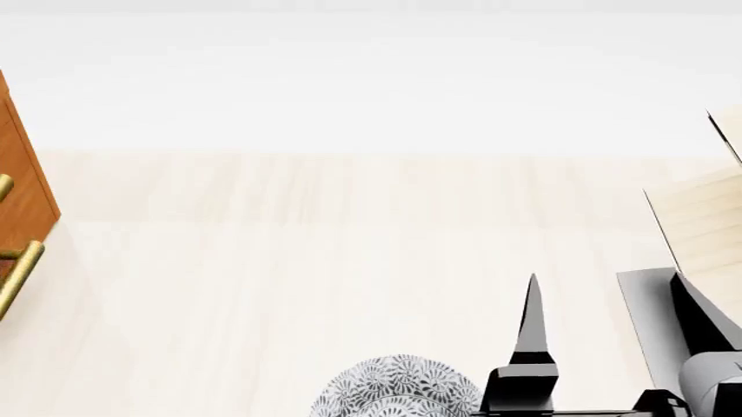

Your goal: Close the top drawer of the cabinet and put the bowl on top of it.

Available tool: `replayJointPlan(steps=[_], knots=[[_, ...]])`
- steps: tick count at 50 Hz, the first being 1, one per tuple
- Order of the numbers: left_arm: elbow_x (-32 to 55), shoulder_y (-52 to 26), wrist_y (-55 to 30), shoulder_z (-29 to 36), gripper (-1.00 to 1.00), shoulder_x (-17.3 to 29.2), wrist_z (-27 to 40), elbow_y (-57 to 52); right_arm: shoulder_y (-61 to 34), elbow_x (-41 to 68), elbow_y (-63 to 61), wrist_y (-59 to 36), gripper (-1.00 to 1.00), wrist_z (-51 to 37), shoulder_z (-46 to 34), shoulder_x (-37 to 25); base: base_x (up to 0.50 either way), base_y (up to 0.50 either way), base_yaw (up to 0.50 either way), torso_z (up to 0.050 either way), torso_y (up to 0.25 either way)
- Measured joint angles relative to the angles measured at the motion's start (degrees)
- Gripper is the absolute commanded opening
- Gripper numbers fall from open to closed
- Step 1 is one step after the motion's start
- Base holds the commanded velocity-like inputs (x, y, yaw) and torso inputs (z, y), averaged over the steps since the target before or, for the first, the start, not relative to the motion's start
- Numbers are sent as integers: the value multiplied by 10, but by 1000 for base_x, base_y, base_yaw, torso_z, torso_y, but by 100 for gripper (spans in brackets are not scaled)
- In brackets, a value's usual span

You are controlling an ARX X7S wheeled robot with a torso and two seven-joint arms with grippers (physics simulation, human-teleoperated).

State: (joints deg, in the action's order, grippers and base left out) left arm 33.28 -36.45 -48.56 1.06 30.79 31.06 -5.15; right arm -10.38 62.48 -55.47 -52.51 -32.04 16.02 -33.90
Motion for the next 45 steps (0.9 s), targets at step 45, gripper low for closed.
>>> replayJointPlan(steps=[45], knots=[[67, 36, -81, -9, 100, 0, 42, -174, 24, -27, 12, 40, 100, 4, -30, -9, 0, 0, 0, 0, 0]])
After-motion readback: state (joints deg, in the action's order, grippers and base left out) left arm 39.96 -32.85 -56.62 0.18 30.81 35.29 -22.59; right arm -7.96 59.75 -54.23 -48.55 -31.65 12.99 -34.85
